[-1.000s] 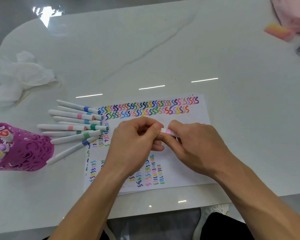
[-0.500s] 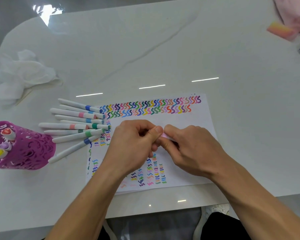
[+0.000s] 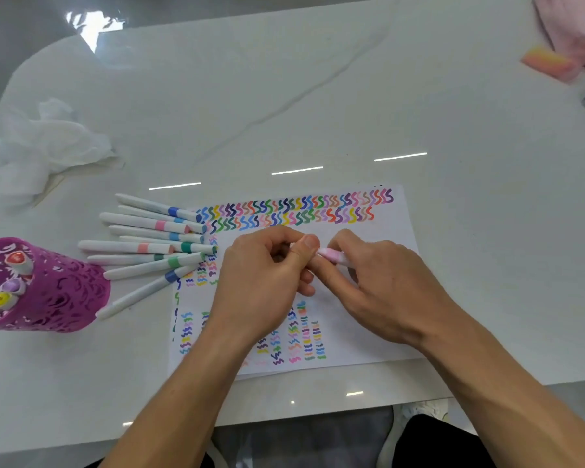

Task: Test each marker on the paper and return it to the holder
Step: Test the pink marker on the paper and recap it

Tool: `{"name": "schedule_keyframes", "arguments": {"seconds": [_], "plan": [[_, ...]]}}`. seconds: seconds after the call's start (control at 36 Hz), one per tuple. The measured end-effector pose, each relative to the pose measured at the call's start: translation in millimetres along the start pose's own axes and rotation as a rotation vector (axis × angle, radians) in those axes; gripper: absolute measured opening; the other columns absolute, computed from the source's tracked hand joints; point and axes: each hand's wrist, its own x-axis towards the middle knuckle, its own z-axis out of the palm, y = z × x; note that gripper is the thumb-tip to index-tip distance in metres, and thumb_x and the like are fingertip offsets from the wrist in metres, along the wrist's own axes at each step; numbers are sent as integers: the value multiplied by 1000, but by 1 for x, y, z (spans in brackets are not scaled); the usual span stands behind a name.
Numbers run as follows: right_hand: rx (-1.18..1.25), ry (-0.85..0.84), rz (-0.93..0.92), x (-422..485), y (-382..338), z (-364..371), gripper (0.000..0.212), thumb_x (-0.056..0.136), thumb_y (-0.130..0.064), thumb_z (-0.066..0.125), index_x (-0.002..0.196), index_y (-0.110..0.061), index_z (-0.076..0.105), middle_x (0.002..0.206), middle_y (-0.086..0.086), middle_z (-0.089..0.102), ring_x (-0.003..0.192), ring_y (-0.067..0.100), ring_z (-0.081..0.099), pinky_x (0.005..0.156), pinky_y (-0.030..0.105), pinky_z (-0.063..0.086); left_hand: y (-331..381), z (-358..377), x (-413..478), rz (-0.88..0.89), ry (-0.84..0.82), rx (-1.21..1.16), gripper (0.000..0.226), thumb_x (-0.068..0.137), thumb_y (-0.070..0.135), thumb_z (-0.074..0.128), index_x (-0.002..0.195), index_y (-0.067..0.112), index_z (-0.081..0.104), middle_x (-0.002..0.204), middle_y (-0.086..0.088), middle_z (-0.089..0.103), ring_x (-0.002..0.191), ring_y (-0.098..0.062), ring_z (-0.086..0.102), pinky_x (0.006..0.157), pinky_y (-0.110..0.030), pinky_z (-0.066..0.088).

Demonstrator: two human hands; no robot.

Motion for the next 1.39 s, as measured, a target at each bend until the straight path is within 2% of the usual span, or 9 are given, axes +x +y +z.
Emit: {"name": "schedule_keyframes", "arguments": {"seconds": [0.14,0.31,0.42,0.56,0.67,0.75,0.83,0.92,1.39], "plan": [[272,60,108,-1,13,-2,4,110,-32,38,114,-35,37,64,-1,52,56,16,52,55,37,38,-2,-2,7,33,151,81,8,94,29,68,89,28,73,76,11,73,68,-5,69,64,-26,55],[555,214,184,-1,22,-9,28,108,-18,51,106,-46,53,95,-7,69,67,12,66,67,26,55,-6,-2,6,58,212,296,14,88,28,73,97,38,71,85,23,68,78,6,61,67,-14,45],[807,299,232,3,24,-13,27,102,-14,49,101,-30,71,94,0,76,84,19,77,82,33,63,-6,0,5,93,199,398,15,87,26,75,94,38,74,83,24,66,72,8,56,64,-6,39],[817,359,237,5,34,-17,42,92,15,53,111,-18,71,91,3,80,89,17,78,80,31,63,-6,1,5,230,202,553,11,89,20,74,95,27,79,97,14,67,98,-8,55,86,-17,38],[811,411,272,7,41,-17,29,85,-13,86,105,-26,69,85,-1,75,78,12,70,67,32,59,-8,0,6,238,176,616,11,91,20,72,97,25,80,96,10,69,98,-12,56,84,-13,33],[836,470,319,8,43,-17,16,88,-44,75,90,-28,71,71,-1,66,62,14,60,55,32,51,-10,0,7,233,152,623,11,91,21,72,98,25,80,96,12,68,95,-10,57,83,-15,36],[815,509,328,9,48,-13,22,99,-31,59,84,-24,73,64,3,65,55,15,56,50,23,45,-13,0,7,249,168,625,12,92,19,71,99,24,80,98,11,66,93,-10,57,82,-18,40],[852,526,338,10,49,-10,4,95,-20,66,93,-18,69,62,8,65,53,16,57,47,22,44,-15,1,7,276,186,645,11,92,18,71,98,22,79,101,10,66,97,-11,57,82,-16,37],[717,557,442,12,56,-4,26,85,-25,81,78,-18,58,70,2,74,56,20,69,47,33,53,-14,0,8,311,174,661,11,91,13,72,96,17,80,99,7,70,95,-15,60,84,-12,36]]}}
